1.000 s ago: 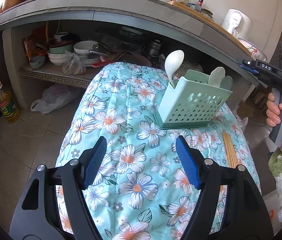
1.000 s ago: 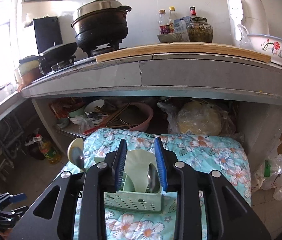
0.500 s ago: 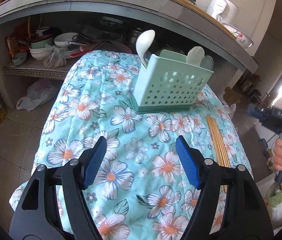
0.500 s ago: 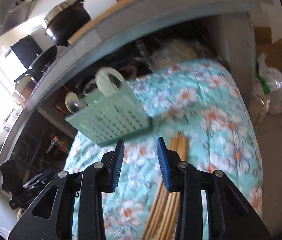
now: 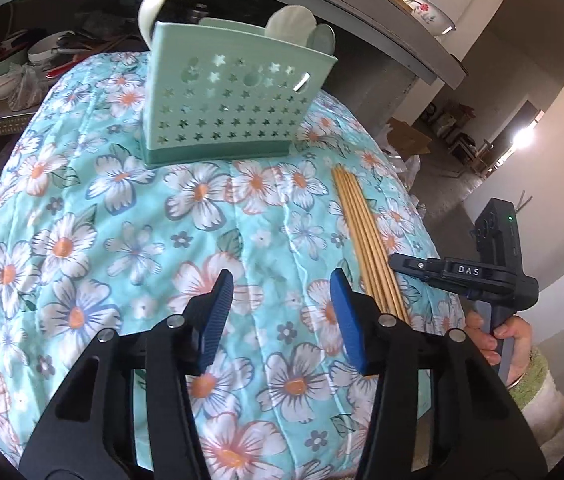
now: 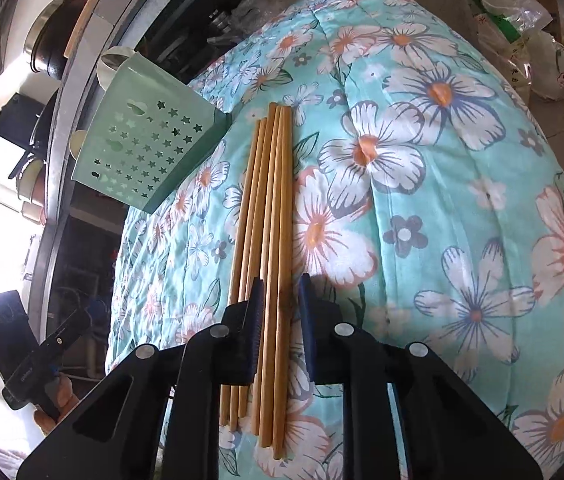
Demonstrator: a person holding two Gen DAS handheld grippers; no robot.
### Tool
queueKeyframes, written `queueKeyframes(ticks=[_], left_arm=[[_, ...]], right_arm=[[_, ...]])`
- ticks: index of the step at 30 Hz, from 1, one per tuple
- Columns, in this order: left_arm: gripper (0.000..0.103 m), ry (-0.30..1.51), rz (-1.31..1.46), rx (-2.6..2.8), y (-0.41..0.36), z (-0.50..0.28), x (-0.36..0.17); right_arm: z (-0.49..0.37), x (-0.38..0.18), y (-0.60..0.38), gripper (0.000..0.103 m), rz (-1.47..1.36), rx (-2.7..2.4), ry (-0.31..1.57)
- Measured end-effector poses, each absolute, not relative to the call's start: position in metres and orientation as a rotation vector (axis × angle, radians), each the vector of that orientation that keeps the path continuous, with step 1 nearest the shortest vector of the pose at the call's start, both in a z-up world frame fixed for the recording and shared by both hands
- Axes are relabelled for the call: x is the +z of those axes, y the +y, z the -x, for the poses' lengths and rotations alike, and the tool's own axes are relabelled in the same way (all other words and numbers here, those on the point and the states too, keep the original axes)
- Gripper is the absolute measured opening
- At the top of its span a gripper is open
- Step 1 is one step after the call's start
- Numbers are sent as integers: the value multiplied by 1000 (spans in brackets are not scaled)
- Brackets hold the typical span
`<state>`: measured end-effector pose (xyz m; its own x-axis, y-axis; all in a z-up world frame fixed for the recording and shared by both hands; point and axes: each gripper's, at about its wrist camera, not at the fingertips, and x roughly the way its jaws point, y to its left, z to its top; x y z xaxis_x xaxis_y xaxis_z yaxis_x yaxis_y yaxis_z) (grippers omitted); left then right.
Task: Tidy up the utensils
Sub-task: 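Move both tools down to the bamboo chopsticks bundle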
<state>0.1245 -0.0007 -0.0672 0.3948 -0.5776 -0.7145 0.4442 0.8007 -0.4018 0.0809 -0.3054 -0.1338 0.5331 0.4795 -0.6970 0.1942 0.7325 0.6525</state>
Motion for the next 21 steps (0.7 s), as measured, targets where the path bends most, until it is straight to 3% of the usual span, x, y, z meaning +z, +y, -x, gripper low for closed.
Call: queueKeyframes(ticks=[9, 21], left_arm=[[23, 1122, 233, -820, -57, -141, -97], [22, 1301, 308, -860, -110, -176, -145]], right_arm=[[-83, -140, -314, 7, -814, 234, 972], [-70, -148, -332, 7, -911, 242, 909]])
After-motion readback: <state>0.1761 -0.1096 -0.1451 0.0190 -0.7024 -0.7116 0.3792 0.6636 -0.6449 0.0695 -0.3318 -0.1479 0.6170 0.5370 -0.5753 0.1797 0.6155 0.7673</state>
